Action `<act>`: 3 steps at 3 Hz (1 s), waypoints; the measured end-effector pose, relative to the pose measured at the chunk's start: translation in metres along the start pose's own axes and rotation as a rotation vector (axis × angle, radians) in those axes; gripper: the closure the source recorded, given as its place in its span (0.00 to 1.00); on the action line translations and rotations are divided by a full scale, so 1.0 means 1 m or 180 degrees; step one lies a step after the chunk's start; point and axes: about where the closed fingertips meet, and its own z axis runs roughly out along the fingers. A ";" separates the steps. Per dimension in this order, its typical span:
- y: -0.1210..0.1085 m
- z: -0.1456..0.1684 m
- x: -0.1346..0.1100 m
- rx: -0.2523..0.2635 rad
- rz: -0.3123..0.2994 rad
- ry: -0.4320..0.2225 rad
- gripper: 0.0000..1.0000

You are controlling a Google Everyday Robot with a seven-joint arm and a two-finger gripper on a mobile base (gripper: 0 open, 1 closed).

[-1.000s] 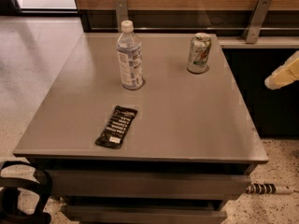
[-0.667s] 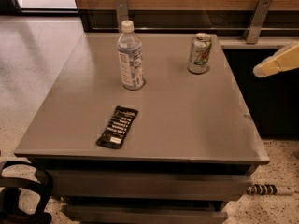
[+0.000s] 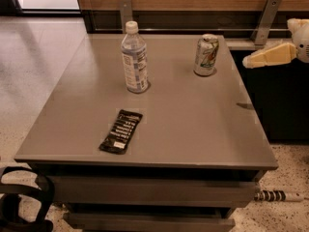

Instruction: Pick 7up can

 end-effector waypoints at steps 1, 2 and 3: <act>0.003 0.024 -0.002 -0.0103 0.0096 -0.0319 0.00; 0.003 0.030 -0.001 -0.0131 0.0107 -0.0332 0.00; 0.004 0.051 0.003 -0.0241 0.0153 -0.0382 0.00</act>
Offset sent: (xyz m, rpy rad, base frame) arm 0.0132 0.0096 -0.0070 0.0716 -0.0390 0.0250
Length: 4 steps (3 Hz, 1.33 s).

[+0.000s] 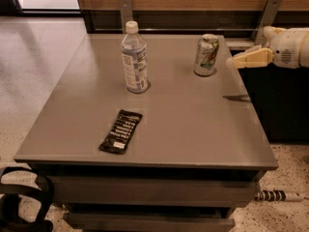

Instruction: Pick 7up can

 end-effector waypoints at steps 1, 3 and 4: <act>-0.001 0.036 0.006 -0.0206 0.0093 -0.0199 0.00; 0.005 0.095 0.020 -0.0624 0.0209 -0.0659 0.00; 0.008 0.119 0.025 -0.0765 0.0269 -0.0817 0.23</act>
Offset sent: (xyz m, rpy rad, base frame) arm 0.0760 0.0603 -0.0638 0.2609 -0.0535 0.2322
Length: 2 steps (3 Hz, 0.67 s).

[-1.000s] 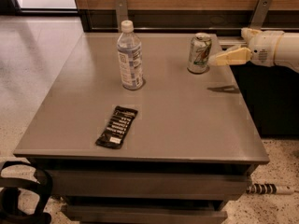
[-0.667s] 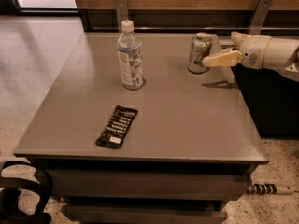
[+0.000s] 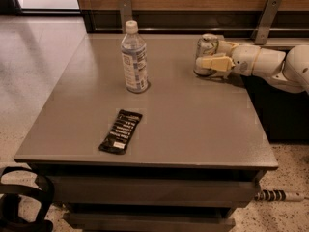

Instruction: Pick 7up can

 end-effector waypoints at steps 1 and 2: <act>0.002 0.001 -0.001 -0.0005 -0.0006 0.0014 0.46; 0.004 0.004 -0.001 -0.0022 -0.0004 0.0013 0.69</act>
Offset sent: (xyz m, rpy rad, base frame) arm -0.0010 0.0021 0.0012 -0.0042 0.0010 0.0014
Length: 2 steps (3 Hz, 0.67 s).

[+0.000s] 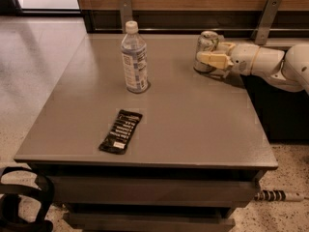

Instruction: Pick 7up can

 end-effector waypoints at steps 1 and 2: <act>0.002 0.005 0.000 -0.0023 0.0002 -0.0002 0.99; 0.003 0.006 0.000 -0.0029 0.0003 -0.0002 1.00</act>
Offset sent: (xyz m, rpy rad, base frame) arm 0.0005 0.0031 -0.0003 0.0008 0.0006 0.0045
